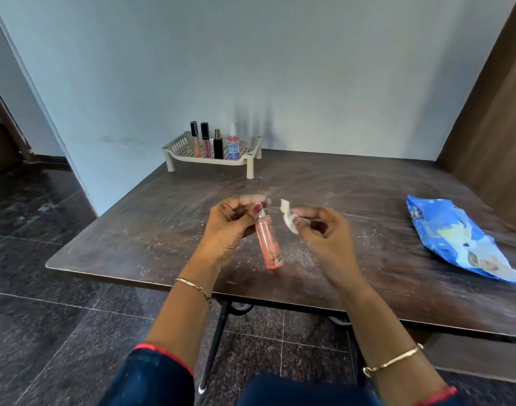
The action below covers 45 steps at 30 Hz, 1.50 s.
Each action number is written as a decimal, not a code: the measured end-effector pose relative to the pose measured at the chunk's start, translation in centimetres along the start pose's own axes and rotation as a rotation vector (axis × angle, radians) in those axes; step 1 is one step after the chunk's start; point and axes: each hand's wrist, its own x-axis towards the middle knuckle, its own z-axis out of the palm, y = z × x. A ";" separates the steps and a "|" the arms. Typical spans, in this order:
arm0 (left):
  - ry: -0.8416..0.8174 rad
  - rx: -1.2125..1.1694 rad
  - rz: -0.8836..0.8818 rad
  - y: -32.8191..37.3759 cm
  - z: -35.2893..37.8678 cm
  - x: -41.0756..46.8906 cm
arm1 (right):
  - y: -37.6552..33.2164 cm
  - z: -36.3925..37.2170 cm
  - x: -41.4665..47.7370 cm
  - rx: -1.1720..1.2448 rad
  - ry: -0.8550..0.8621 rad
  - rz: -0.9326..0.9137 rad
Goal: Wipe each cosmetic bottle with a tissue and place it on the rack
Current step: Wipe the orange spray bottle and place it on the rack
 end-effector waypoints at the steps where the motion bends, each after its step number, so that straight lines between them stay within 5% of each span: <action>1: -0.015 0.000 0.009 -0.1 0.1 -0.1 | -0.1 0.7 0.1 -0.034 -0.035 -0.029; 8: 0.022 -0.026 0.037 -0.6 -0.4 -0.4 | 0.9 4.0 -1.7 -0.553 0.019 -0.408; 19: -0.060 -0.120 0.009 -0.5 -0.5 -0.6 | 1.6 0.7 -4.6 -0.625 -0.142 -0.105; 25: -0.176 -0.119 0.013 0.1 -0.8 -1.1 | -0.2 -0.1 -1.5 -0.087 -0.046 0.079; 29: -0.263 -0.059 0.050 0.6 -0.5 -1.2 | -0.7 1.9 -0.8 0.036 -0.210 0.057; 45: -0.261 0.102 0.076 1.1 -0.3 -1.8 | 1.7 0.9 -2.2 -0.639 -0.186 -0.170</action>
